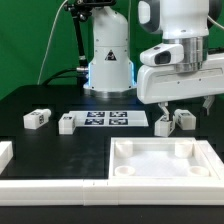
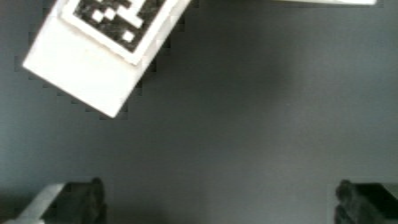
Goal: Assemble one leg
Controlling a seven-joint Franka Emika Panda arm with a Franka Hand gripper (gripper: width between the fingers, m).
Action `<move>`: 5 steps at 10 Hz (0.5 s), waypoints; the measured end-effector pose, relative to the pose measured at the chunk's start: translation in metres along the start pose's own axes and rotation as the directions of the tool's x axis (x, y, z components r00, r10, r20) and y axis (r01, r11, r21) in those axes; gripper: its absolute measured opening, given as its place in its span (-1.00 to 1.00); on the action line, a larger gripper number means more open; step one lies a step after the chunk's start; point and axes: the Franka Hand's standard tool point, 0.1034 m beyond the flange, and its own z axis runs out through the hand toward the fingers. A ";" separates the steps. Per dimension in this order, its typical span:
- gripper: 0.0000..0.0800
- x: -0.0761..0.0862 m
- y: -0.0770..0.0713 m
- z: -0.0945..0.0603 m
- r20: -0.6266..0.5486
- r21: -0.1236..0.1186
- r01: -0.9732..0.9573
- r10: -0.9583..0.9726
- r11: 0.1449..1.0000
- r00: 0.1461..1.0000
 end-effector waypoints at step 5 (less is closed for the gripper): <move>0.62 -0.024 -0.011 0.001 0.062 -0.005 0.039 -0.039 0.999 0.997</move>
Offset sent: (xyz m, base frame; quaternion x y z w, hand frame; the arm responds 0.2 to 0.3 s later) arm -0.0298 -0.0017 0.0102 -0.0105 0.0011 -0.0087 0.9999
